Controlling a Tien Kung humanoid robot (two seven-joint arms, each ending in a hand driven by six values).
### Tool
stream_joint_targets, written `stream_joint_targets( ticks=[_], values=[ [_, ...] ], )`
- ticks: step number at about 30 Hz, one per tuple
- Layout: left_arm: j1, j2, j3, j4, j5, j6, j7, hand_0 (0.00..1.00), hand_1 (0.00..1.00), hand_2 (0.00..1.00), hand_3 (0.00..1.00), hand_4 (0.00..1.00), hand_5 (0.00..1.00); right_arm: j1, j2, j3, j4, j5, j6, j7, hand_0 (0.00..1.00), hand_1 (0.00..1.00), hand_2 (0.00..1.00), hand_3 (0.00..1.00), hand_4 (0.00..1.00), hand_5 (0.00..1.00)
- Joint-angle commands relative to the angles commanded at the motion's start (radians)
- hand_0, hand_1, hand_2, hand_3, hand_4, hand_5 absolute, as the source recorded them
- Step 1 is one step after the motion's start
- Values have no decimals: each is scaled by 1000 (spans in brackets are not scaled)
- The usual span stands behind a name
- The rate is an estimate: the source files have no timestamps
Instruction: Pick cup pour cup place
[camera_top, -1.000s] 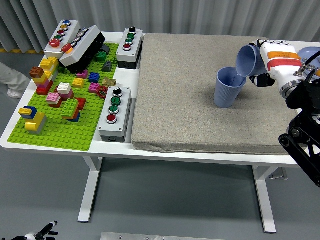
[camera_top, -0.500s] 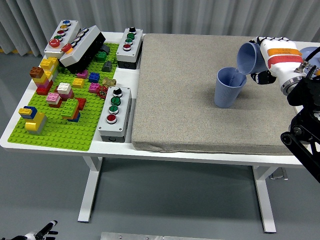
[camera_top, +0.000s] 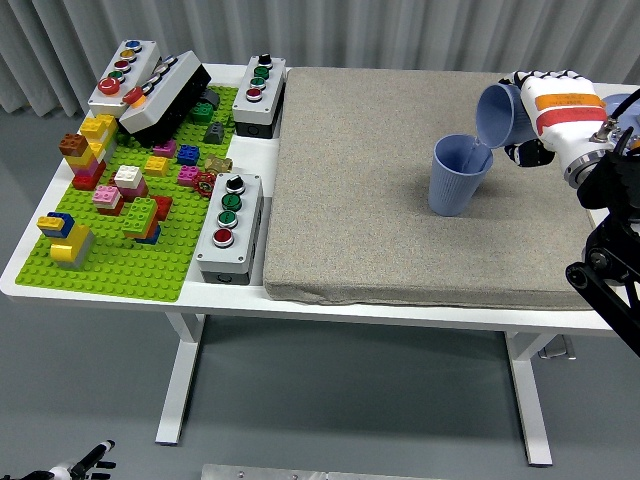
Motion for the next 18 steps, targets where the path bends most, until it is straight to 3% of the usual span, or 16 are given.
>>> stream_joint_targets(
  ticks=[18],
  values=[
    [5,0,5,0,-4,0,0,873,856,863,771,642,954,19,2,-30,-3,-11,6,-25,848,703,602,667,771,155]
  ],
)
